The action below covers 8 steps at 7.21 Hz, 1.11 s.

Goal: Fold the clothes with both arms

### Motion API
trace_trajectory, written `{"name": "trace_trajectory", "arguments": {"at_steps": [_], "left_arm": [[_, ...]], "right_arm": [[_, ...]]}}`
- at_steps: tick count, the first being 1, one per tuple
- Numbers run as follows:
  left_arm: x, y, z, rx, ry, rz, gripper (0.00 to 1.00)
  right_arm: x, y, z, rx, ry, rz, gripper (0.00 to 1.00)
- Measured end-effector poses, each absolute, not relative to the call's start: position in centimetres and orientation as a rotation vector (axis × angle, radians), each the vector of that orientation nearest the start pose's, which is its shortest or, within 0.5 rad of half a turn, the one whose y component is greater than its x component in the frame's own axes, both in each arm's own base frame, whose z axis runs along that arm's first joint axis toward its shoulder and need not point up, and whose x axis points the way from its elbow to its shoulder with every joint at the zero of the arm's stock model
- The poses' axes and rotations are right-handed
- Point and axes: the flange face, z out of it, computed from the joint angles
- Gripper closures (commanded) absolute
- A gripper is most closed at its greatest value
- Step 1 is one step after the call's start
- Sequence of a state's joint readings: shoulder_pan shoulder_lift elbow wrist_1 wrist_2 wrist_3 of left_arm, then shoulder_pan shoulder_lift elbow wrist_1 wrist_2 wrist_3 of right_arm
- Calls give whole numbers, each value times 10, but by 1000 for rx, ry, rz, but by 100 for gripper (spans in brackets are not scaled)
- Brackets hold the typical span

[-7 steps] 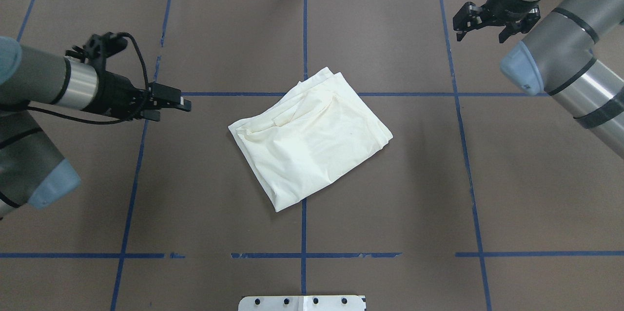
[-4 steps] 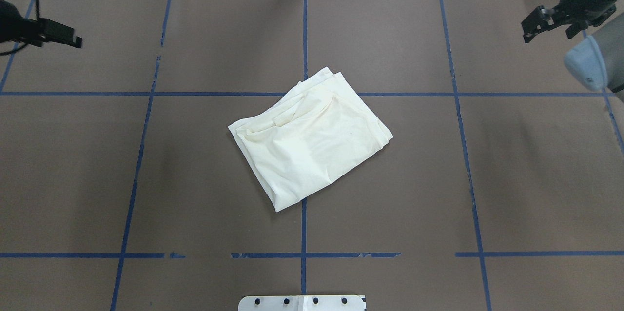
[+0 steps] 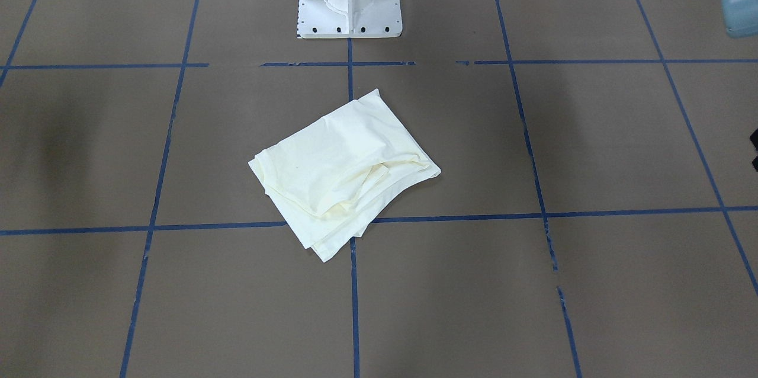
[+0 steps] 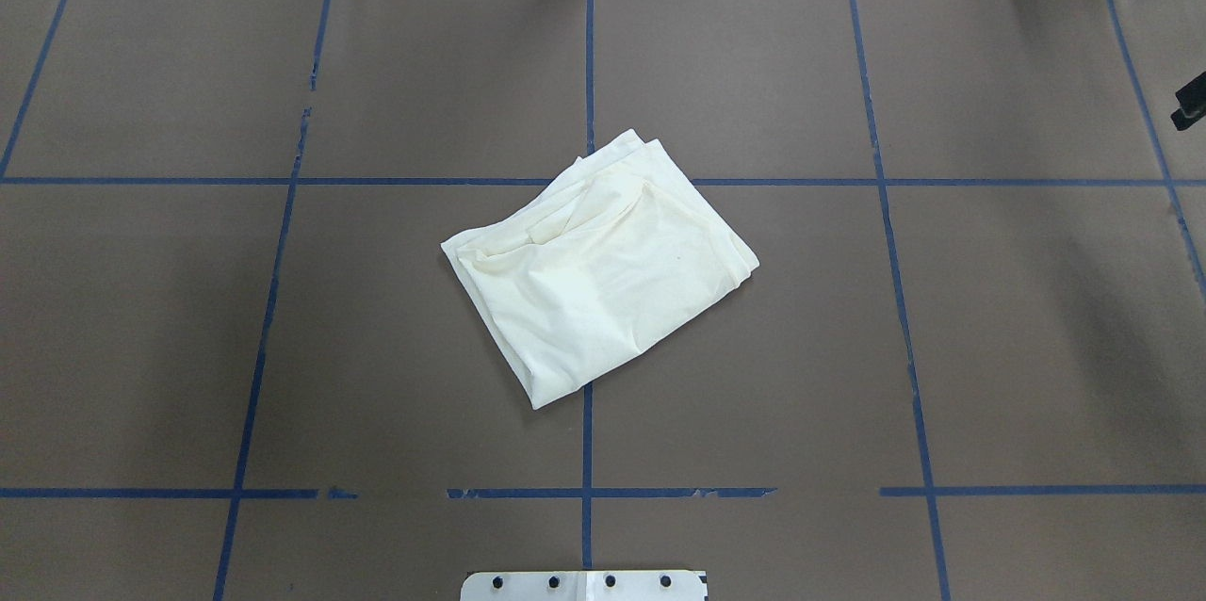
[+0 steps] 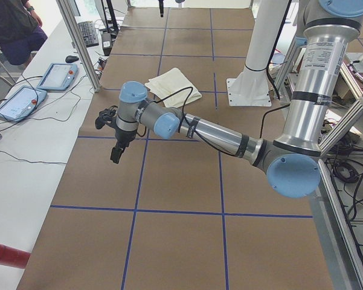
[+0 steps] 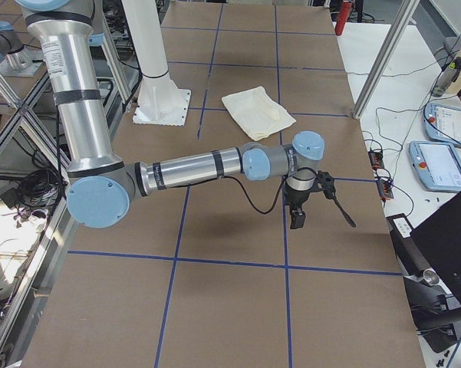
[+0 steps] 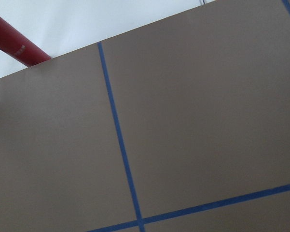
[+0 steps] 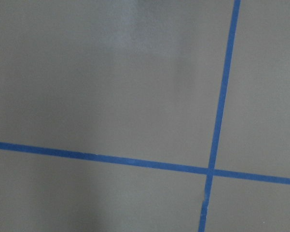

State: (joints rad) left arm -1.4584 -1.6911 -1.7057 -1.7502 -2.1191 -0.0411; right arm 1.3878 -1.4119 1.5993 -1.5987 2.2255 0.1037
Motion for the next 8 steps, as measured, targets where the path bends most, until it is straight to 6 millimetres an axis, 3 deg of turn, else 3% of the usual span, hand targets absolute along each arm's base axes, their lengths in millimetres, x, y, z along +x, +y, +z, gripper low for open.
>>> {"name": "trace_trajectory", "arguments": {"at_steps": [2, 3, 6, 8], "left_arm": [[-55, -517, 574, 359, 618, 285, 0], [-60, -501, 593, 354, 646, 294, 0], [-63, -484, 644, 303, 665, 264, 0], [-63, -484, 652, 195, 686, 175, 0]], "right_arm": [[2, -527, 613, 30, -715, -137, 0], [7, -515, 626, 20, -729, -135, 0], [9, -511, 628, 60, -743, -149, 0], [9, -508, 636, 51, -744, -143, 0]]}}
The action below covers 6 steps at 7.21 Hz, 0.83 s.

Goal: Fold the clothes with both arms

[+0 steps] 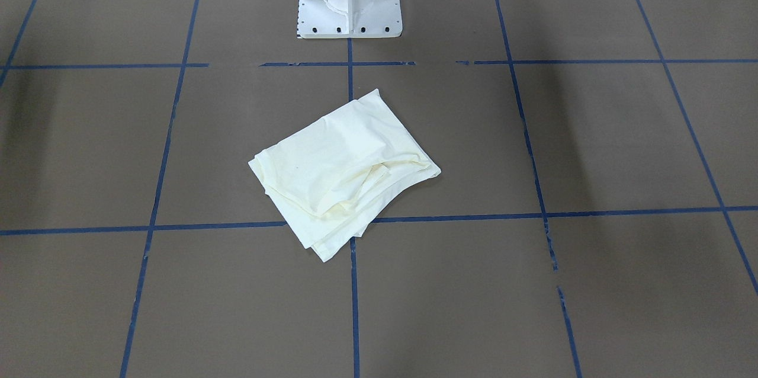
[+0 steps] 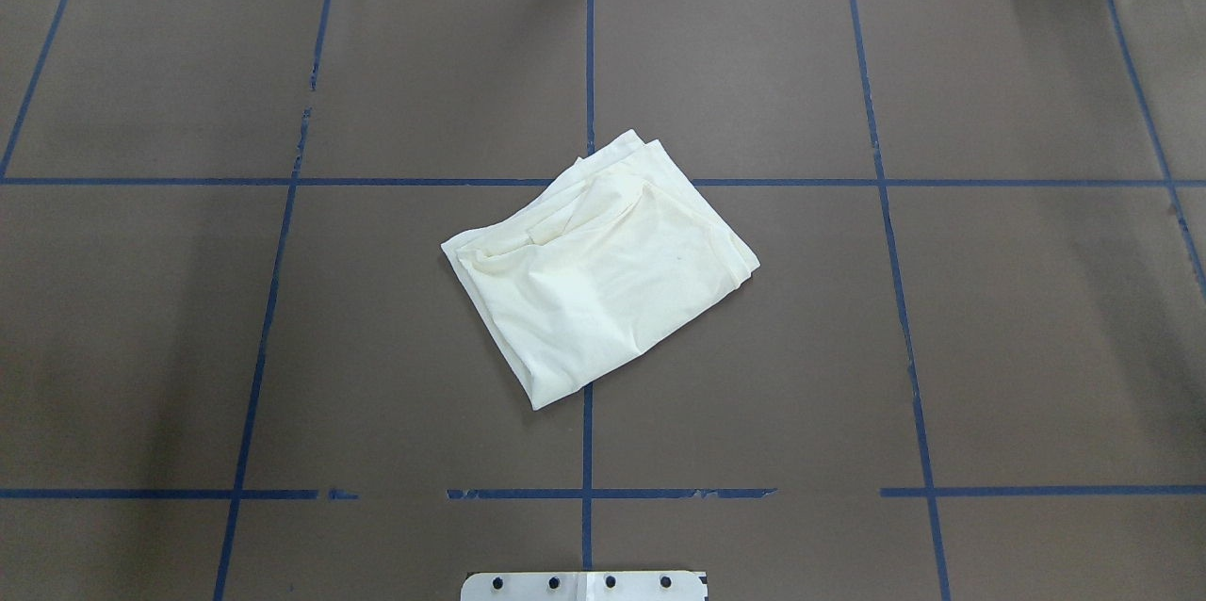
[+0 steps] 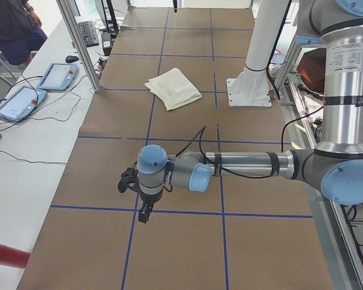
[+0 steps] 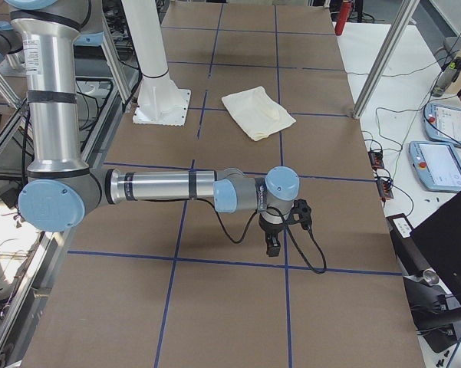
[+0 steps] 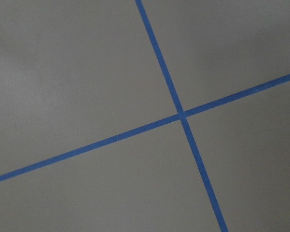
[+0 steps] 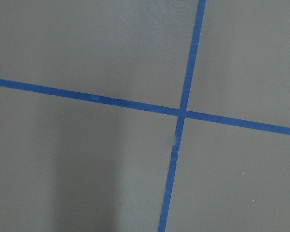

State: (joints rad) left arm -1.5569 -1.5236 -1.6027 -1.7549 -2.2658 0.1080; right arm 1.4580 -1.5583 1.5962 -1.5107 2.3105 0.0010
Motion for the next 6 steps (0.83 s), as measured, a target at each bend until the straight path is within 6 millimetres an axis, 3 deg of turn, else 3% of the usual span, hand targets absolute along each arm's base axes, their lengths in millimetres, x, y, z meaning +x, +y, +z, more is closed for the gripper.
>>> {"name": "trace_trajectory", "arguments": {"at_steps": [3, 6], "left_arm": [[-61, -481, 627, 116, 711, 124, 0], [-60, -479, 621, 100, 716, 119, 0]], "right_arm": [[9, -506, 642, 41, -748, -138, 0], [24, -492, 653, 24, -774, -99, 0]]}}
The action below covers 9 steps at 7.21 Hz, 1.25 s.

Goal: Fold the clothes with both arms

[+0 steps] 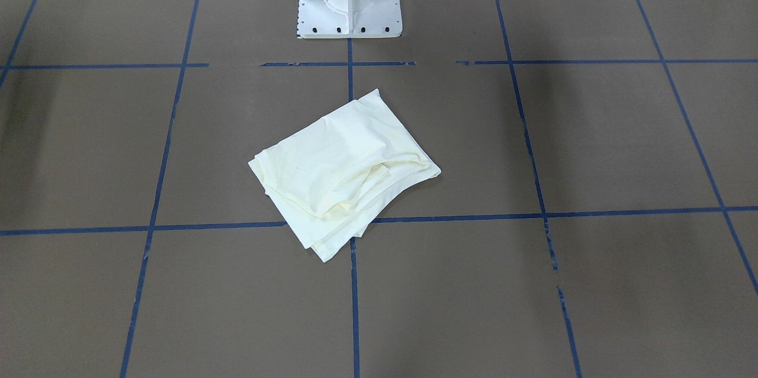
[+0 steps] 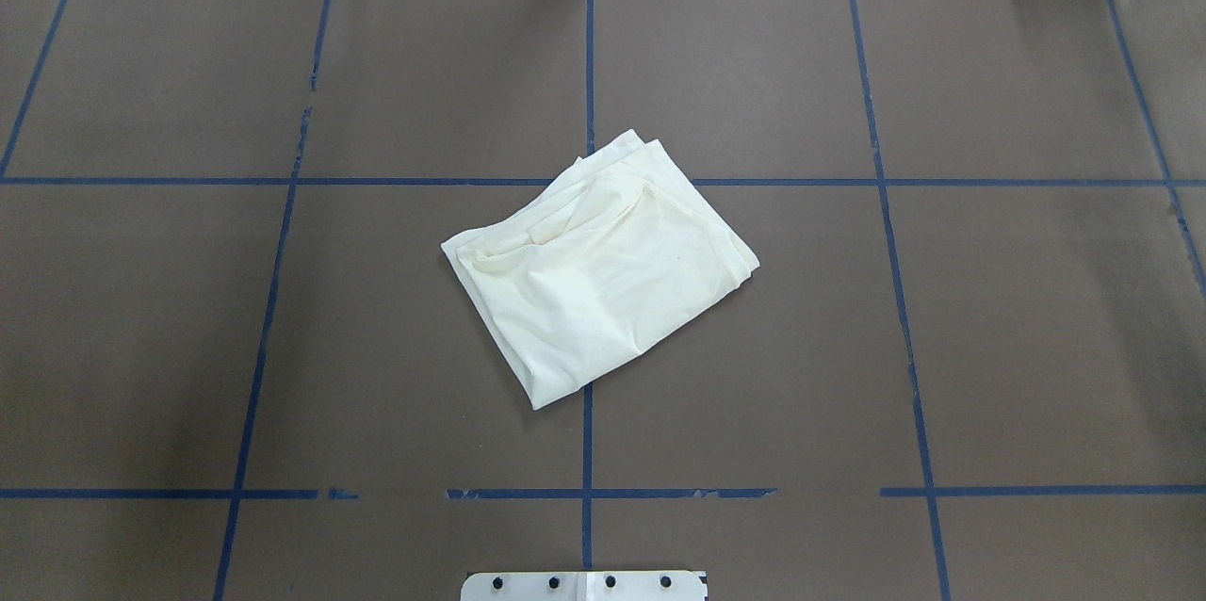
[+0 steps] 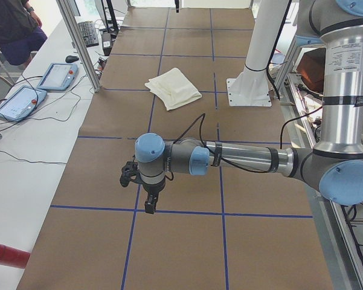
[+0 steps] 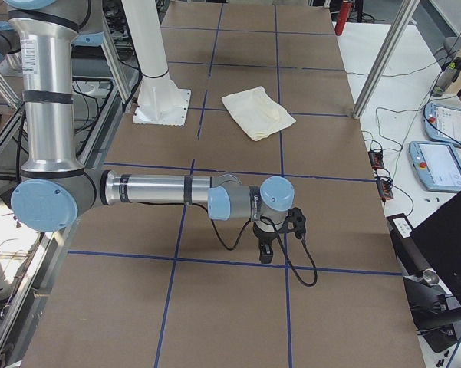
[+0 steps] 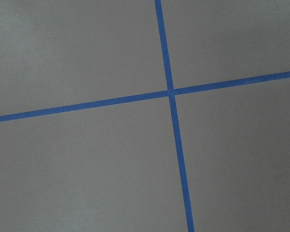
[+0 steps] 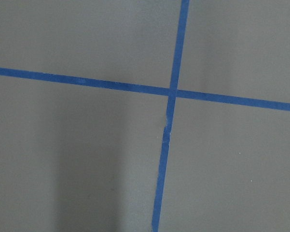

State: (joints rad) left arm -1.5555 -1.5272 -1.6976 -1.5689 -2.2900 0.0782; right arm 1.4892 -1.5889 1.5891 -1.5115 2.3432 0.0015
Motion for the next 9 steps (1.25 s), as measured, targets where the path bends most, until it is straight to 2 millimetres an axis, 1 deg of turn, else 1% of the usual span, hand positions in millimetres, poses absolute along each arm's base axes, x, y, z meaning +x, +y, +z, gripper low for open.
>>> {"name": "trace_trajectory", "arguments": {"at_steps": [1, 2, 3, 4, 5, 9], "left_arm": [[-60, -479, 620, 102, 717, 119, 0], [-60, -479, 619, 104, 716, 120, 0], [-60, -480, 618, 105, 716, 121, 0], [-60, -480, 618, 105, 716, 120, 0], [-60, -479, 620, 103, 717, 119, 0], [-60, -479, 624, 95, 716, 117, 0]], "right_arm": [[42, -489, 650, 34, -798, -58, 0], [60, -487, 641, 37, -823, -16, 0], [70, -484, 625, 27, -833, 11, 0], [74, -480, 612, 15, -833, 25, 0], [75, -476, 609, 6, -833, 32, 0], [75, -470, 612, -4, -835, 32, 0]]}}
